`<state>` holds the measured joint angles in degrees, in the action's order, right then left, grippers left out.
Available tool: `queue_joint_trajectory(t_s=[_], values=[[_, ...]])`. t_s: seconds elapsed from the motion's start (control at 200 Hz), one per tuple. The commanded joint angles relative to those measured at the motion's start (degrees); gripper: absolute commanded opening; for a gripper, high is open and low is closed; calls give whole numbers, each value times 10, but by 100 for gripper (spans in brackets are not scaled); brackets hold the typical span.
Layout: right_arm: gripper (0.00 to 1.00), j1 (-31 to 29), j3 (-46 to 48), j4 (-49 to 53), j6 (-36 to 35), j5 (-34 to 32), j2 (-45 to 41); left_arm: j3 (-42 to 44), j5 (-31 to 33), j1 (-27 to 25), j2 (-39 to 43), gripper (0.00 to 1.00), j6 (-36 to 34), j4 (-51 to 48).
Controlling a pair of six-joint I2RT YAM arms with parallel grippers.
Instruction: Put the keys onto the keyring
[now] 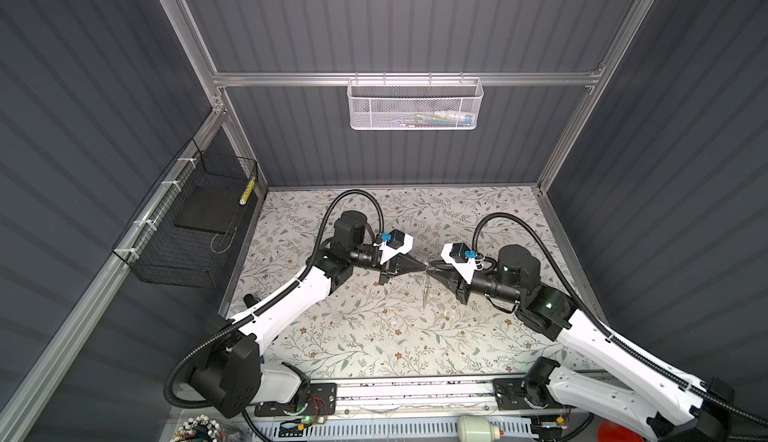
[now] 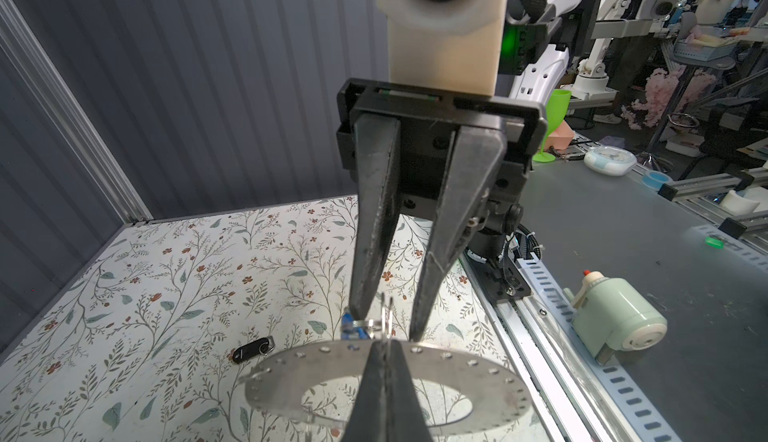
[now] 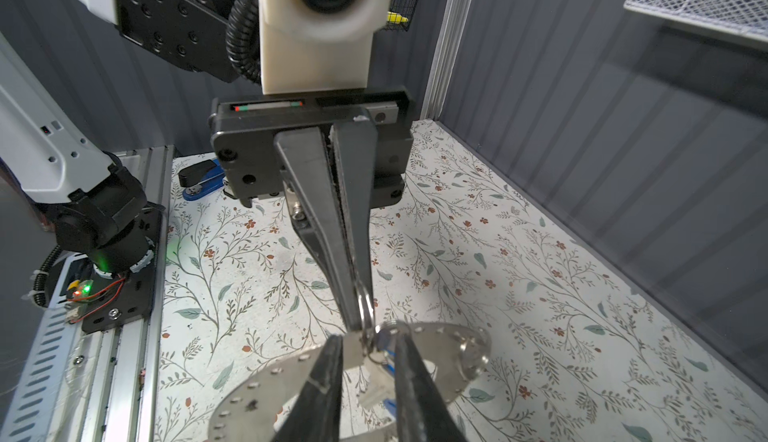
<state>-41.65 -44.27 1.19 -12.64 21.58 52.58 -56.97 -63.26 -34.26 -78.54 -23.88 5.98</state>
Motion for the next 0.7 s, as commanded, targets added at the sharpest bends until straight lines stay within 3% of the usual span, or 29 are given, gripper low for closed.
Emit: queue_joint_trajectory(t_s=[0.0,0.28,0.695], values=[[20,2,-14,-15,5,14,-3,-21,-11,-5,-3,0,-16,-9],[22,5,-8,-22,12,29,-5,-24,-10,-5,0,0,-25,-19],[4,10,-5,-24,13,47,-6,-34,-8,-7,-2,0,-43,-48]])
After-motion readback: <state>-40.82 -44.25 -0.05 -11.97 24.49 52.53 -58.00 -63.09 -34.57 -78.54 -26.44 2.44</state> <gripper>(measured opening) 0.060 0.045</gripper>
